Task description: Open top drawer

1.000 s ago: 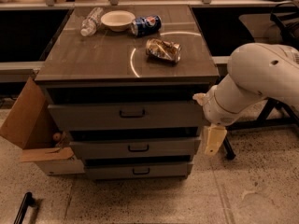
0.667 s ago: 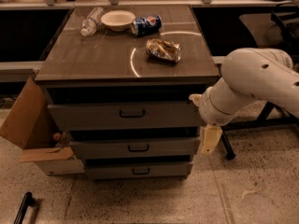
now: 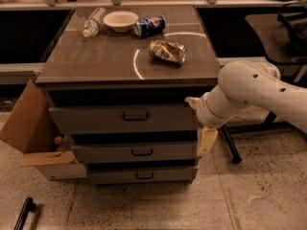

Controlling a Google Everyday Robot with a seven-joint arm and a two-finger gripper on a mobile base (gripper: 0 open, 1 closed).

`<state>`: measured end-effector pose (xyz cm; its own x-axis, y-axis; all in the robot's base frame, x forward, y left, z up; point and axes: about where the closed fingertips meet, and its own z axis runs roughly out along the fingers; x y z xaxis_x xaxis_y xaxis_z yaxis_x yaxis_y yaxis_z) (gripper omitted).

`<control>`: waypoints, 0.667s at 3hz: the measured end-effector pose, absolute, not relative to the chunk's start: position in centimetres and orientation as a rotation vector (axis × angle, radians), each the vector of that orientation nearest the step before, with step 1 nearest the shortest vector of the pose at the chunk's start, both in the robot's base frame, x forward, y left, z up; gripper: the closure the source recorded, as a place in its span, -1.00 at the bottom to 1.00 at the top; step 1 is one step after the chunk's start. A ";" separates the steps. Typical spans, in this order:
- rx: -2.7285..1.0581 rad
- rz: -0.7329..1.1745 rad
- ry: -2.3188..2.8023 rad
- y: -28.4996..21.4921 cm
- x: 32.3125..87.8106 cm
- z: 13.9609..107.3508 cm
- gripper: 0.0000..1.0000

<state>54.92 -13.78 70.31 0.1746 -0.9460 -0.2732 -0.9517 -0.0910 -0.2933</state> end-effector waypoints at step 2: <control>-2.057 0.078 1.728 -12.1 59.2 67.5 -1.00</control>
Offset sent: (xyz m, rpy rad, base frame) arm 0.0692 0.0240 -0.0411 0.0861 0.0011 0.0568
